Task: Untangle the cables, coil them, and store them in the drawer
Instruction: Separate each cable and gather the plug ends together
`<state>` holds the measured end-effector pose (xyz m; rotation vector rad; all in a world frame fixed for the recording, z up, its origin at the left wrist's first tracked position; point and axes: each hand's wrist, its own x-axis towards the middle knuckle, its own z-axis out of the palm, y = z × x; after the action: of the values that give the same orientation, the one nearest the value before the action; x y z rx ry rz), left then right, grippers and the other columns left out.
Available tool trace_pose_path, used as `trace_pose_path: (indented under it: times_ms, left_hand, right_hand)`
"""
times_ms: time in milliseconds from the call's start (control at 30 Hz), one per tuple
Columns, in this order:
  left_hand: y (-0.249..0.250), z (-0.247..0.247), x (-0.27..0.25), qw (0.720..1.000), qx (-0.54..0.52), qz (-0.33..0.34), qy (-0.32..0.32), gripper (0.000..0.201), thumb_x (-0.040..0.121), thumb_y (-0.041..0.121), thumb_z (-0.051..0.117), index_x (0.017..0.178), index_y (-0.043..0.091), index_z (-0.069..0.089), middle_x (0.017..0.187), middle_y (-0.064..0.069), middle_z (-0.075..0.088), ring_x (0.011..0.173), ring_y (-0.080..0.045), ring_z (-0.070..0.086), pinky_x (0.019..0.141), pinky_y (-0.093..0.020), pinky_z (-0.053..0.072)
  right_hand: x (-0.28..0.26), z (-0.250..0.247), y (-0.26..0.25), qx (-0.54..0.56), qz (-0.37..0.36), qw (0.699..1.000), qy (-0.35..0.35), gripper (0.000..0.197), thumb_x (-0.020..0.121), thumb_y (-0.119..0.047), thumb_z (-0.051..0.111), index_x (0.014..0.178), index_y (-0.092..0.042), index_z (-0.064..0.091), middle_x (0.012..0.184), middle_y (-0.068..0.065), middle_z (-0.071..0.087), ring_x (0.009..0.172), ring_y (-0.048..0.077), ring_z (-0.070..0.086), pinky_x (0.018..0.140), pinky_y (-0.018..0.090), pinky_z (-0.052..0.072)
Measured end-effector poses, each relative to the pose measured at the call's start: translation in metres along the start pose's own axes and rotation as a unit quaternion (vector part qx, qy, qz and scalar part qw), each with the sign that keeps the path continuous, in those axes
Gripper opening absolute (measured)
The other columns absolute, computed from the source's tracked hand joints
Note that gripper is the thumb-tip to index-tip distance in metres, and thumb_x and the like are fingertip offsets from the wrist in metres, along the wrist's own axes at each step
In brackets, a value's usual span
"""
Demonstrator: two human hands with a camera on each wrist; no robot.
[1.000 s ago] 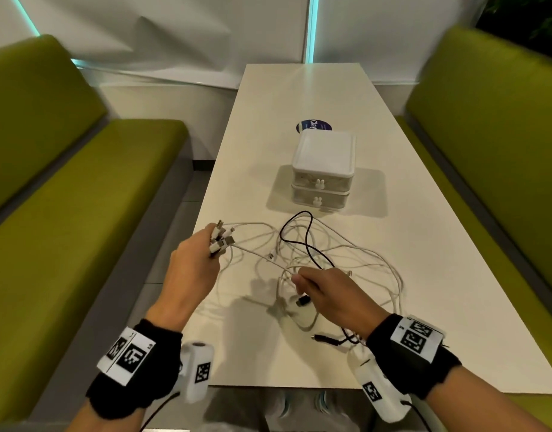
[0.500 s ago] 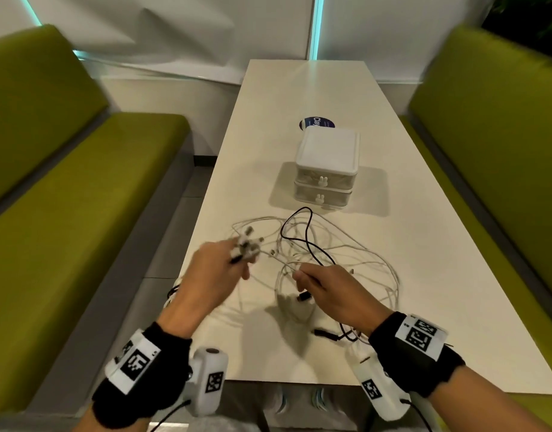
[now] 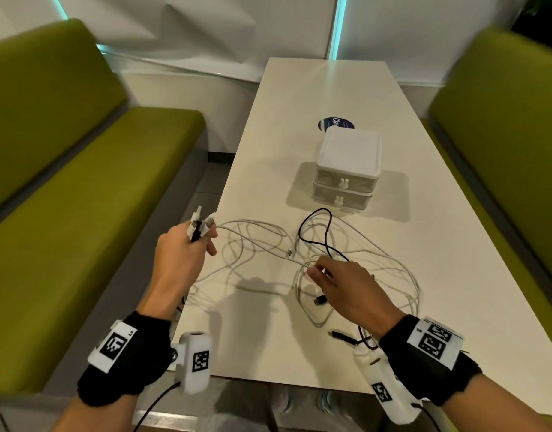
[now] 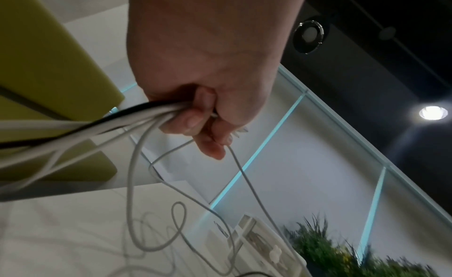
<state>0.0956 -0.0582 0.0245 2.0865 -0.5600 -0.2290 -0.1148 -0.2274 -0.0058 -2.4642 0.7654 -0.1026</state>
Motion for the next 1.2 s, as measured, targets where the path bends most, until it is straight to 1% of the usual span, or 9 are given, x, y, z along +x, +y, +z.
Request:
trace_pose_path:
  times_ms: [100,233,333,433,567,733,833,967,1200]
  left_hand:
    - [-0.008,-0.012,0.009,0.998,0.006,-0.012,0.056,0.034,0.096,0.027,0.056,0.068,0.013,0.068,0.067,0.007,0.065,0.058,-0.011,0.052,0.052,-0.027,0.034]
    - [-0.033,-0.032,0.026,0.994,0.015,-0.026,0.110,0.028,0.098,0.029,0.053,0.080,0.016,0.070,0.072,0.008,0.067,0.063,-0.008,0.054,0.057,-0.030,0.038]
    - [-0.056,-0.044,0.039,0.985,0.023,-0.057,0.160,0.022,0.098,0.025,0.054,0.086,0.015,0.070,0.067,0.012,0.063,0.064,-0.007,0.052,0.066,-0.033,0.041]
    - [-0.074,-0.057,0.047,0.976,0.039,-0.093,0.191,0.022,0.098,0.023,0.054,0.089,0.013,0.072,0.071,0.008,0.063,0.063,-0.009,0.050,0.059,-0.031,0.037]
    - [-0.094,-0.068,0.045,0.976,0.095,-0.110,0.163,0.025,0.098,0.022,0.052,0.084,0.017,0.073,0.084,-0.003,0.070,0.068,-0.020,0.052,0.064,-0.036,0.041]
    - [-0.101,-0.061,0.041,0.987,0.059,-0.125,0.084,0.024,0.097,0.014,0.050,0.113,0.024,0.066,0.087,0.011,0.073,0.069,-0.033,0.059,0.064,-0.039,0.052]
    - [-0.096,-0.055,0.038,0.993,0.017,-0.102,0.060,0.020,0.099,0.023,0.051,0.101,0.024,0.071,0.080,0.009,0.074,0.042,-0.016,0.037,0.042,-0.025,0.032]
    - [-0.078,-0.045,0.036,0.998,-0.024,-0.058,0.030,0.025,0.100,0.026,0.051,0.086,0.029,0.072,0.078,0.004,0.074,0.043,-0.009,0.033,0.046,-0.026,0.030]
    - [-0.022,-0.008,0.024,0.993,-0.109,-0.023,-0.036,0.043,0.098,0.045,0.050,0.078,0.017,0.076,0.066,-0.001,0.067,0.046,-0.012,0.042,0.047,-0.024,0.033]
  right_hand:
    - [0.005,0.003,-0.006,0.006,0.010,1.000,0.017,0.023,0.100,-0.043,0.045,0.102,-0.026,0.060,0.082,-0.010,0.068,0.065,0.002,0.061,0.058,0.012,0.038]
    - [0.014,0.012,-0.015,-0.002,0.009,1.000,0.020,0.028,0.098,-0.038,0.050,0.118,-0.022,0.062,0.096,-0.001,0.073,0.087,0.020,0.068,0.080,0.032,0.050]
    - [0.017,0.020,-0.021,-0.018,0.003,1.000,0.002,0.026,0.097,-0.036,0.052,0.117,-0.023,0.063,0.100,-0.003,0.073,0.096,0.020,0.065,0.083,0.030,0.048]
    - [0.018,0.024,-0.023,-0.024,-0.008,1.000,-0.010,0.023,0.096,-0.036,0.053,0.111,-0.025,0.065,0.099,-0.006,0.073,0.094,0.015,0.063,0.080,0.028,0.045]
    - [0.022,0.027,-0.026,-0.030,-0.022,0.999,-0.020,0.019,0.096,-0.036,0.053,0.106,-0.026,0.066,0.098,-0.008,0.071,0.077,0.009,0.056,0.075,0.027,0.043]
    - [0.023,0.028,-0.026,-0.039,-0.038,0.998,-0.024,0.015,0.096,-0.034,0.052,0.100,-0.027,0.066,0.098,-0.010,0.070,0.074,0.006,0.051,0.071,0.026,0.038]
    - [0.022,0.029,-0.024,-0.049,-0.041,0.998,-0.030,0.016,0.096,-0.032,0.052,0.100,-0.027,0.066,0.098,-0.011,0.069,0.075,0.006,0.051,0.070,0.025,0.035]
    - [0.021,0.027,-0.020,-0.045,-0.042,0.998,-0.033,0.016,0.096,-0.032,0.052,0.098,-0.026,0.066,0.096,-0.009,0.069,0.078,0.007,0.052,0.072,0.025,0.038]
    - [0.018,0.019,-0.018,-0.040,-0.041,0.998,-0.036,0.016,0.097,-0.032,0.050,0.099,-0.027,0.066,0.094,-0.011,0.067,0.078,0.006,0.051,0.073,0.028,0.042]
